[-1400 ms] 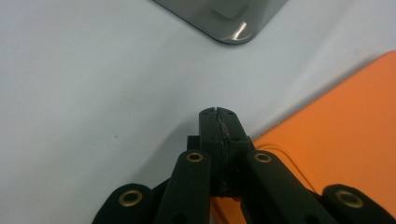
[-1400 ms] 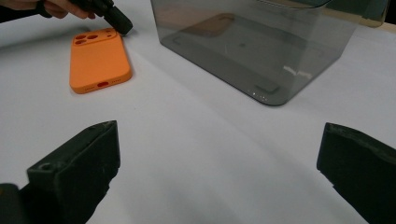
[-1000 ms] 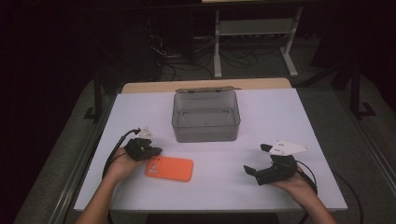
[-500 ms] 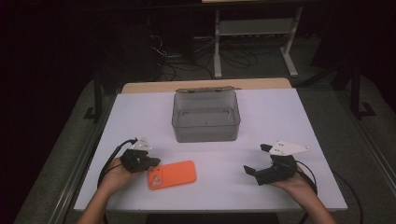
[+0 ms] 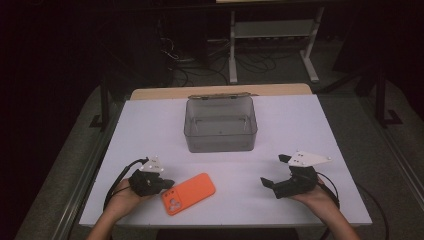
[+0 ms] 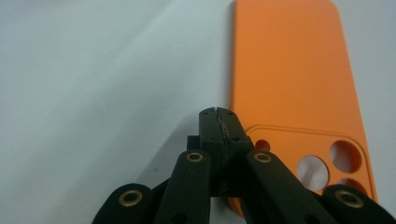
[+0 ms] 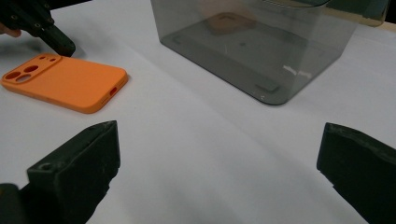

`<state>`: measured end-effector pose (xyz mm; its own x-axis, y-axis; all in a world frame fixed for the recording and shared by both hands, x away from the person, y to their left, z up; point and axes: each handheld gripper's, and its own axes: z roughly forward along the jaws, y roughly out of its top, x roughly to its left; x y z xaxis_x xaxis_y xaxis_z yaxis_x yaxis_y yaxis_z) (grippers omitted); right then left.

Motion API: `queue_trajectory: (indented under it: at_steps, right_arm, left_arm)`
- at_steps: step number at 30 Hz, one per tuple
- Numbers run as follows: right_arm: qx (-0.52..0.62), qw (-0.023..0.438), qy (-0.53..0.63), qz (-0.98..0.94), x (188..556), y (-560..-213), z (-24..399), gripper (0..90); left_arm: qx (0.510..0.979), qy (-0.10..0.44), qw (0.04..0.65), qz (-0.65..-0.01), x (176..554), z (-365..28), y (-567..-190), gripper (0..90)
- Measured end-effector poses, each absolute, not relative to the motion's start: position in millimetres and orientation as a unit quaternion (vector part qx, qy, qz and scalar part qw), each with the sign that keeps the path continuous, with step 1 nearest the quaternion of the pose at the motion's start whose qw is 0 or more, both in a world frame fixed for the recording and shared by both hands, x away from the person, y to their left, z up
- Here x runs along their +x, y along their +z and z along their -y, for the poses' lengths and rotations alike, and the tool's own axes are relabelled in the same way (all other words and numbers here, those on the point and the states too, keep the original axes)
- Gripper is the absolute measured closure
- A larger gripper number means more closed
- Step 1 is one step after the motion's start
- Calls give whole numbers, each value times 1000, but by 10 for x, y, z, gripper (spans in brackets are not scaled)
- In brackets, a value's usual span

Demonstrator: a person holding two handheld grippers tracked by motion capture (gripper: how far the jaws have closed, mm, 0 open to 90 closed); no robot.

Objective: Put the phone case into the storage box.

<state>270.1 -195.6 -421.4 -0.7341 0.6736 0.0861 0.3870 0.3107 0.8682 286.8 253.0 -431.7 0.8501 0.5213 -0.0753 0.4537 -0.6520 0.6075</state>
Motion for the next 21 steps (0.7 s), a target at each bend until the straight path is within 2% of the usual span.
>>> queue_trajectory:
  at_steps: [10,17,21]
  right_arm:
    - [333,149,484,-796,2700,-4213,1958,0]
    - [333,147,482,-797,2699,-4216,1954,0]
    - [333,147,481,-797,2697,-4217,1951,0]
  left_arm:
    - [898,56,340,-274,2840,-2530,-4279,895]
    - [865,69,403,-291,2855,-2616,-4130,759]
    - [849,80,432,-295,2820,-2623,-4078,597]
